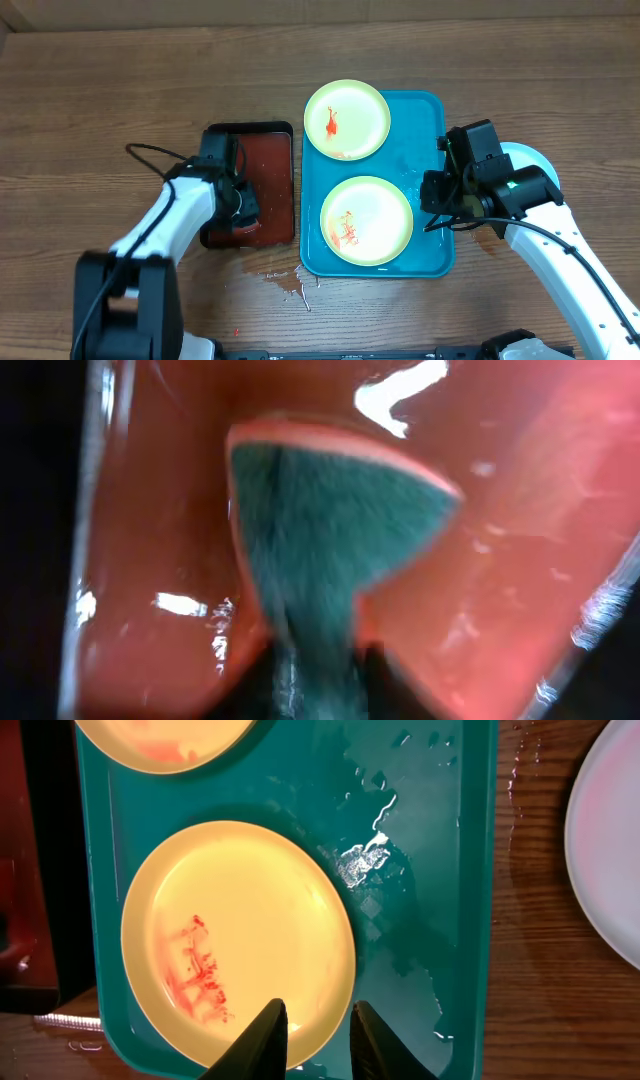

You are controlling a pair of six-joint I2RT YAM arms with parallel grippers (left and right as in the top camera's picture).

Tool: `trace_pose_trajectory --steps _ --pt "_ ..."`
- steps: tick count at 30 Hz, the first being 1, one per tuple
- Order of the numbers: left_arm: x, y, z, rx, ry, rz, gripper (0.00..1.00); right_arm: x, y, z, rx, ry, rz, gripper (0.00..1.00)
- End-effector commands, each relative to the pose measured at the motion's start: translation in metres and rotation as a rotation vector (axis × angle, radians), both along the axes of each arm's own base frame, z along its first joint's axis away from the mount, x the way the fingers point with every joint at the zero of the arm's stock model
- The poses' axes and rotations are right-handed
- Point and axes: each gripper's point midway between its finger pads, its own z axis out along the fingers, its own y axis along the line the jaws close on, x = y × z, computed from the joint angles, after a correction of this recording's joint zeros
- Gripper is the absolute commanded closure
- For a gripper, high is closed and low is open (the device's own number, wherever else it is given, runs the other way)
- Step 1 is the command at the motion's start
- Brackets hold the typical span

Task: Clean dirty plates on tray and stack at the side
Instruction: 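Grasp the sponge with the left gripper and dip it in red liquid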

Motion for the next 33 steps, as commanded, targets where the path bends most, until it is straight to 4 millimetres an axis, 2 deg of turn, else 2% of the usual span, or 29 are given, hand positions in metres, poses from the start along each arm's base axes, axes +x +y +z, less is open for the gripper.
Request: trace_pose_trajectory --steps 1,4,7,9,13,16,18,21,25,30,33 --pt "-0.005 -0.005 -0.016 -0.022 0.056 0.009 0.96 0.003 0.001 0.006 0.013 -0.015 -0.003 0.77" --pt "-0.005 -0.006 -0.015 -0.029 0.062 0.008 0.96 0.004 -0.001 0.005 -0.003 -0.017 -0.012 0.8" --pt "0.0 -0.005 0.0 -0.025 0.045 0.01 0.96 0.011 -0.027 0.002 -0.086 -0.032 -0.169 0.8" --pt "0.006 -0.003 0.017 -0.014 0.019 0.007 0.96 0.015 -0.044 -0.001 -0.113 -0.034 -0.285 0.8" --pt "0.019 0.0 0.065 0.014 -0.07 -0.047 0.96 0.018 -0.057 -0.012 -0.121 0.004 -0.322 0.79" --pt "0.025 0.001 0.097 0.026 -0.127 -0.099 0.96 0.016 -0.046 -0.026 -0.106 0.054 -0.205 0.76" --pt "0.026 0.0 0.116 0.029 -0.148 -0.124 0.96 0.011 -0.028 -0.039 -0.069 0.11 -0.083 0.75" --pt "0.025 0.0 0.134 0.033 -0.157 -0.143 0.96 0.004 -0.012 -0.063 -0.072 0.191 -0.006 0.72" --pt "0.025 0.002 0.146 0.042 -0.161 -0.153 0.96 0.008 0.002 -0.093 -0.097 0.233 0.039 0.71" --pt "0.02 0.002 0.153 0.049 -0.143 -0.193 0.96 0.009 0.008 -0.125 -0.135 0.288 0.06 0.71" --pt "0.018 0.002 0.159 0.05 -0.136 -0.194 0.96 0.002 0.006 -0.138 -0.149 0.332 0.063 0.8"
